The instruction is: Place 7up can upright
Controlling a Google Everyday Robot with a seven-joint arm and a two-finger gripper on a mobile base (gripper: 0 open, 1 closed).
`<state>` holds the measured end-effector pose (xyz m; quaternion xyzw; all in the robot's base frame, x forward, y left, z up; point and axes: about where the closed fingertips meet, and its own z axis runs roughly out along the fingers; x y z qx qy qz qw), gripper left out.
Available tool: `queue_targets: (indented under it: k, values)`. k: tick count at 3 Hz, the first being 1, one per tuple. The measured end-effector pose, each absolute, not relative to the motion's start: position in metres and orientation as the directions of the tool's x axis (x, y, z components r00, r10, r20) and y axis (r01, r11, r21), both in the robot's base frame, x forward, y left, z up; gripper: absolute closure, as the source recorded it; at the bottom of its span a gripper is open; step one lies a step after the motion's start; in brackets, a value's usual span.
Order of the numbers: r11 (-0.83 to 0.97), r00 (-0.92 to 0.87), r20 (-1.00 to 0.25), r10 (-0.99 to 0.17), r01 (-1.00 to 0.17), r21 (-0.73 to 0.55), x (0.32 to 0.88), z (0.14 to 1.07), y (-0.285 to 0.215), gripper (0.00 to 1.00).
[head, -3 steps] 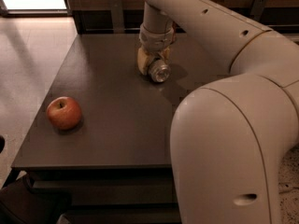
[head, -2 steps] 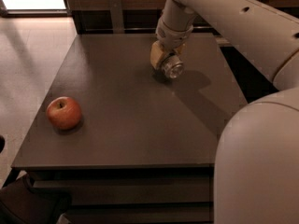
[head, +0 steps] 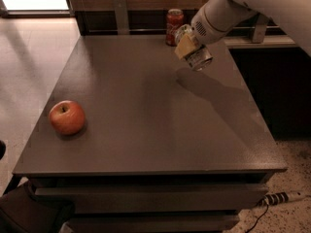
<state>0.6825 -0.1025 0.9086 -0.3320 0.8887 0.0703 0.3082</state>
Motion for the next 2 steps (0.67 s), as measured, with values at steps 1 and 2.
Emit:
queue_targets:
  k: [1, 2]
  values:
    - [0.678, -0.34, -0.761, -0.553, -0.714, -0.174, 0.692, 0.957, -0.087, 1.0]
    - [0.557, -0.128, -0.804, -0.581, -0.783, -0.278, 0.695, 0.978, -0.061, 1.0]
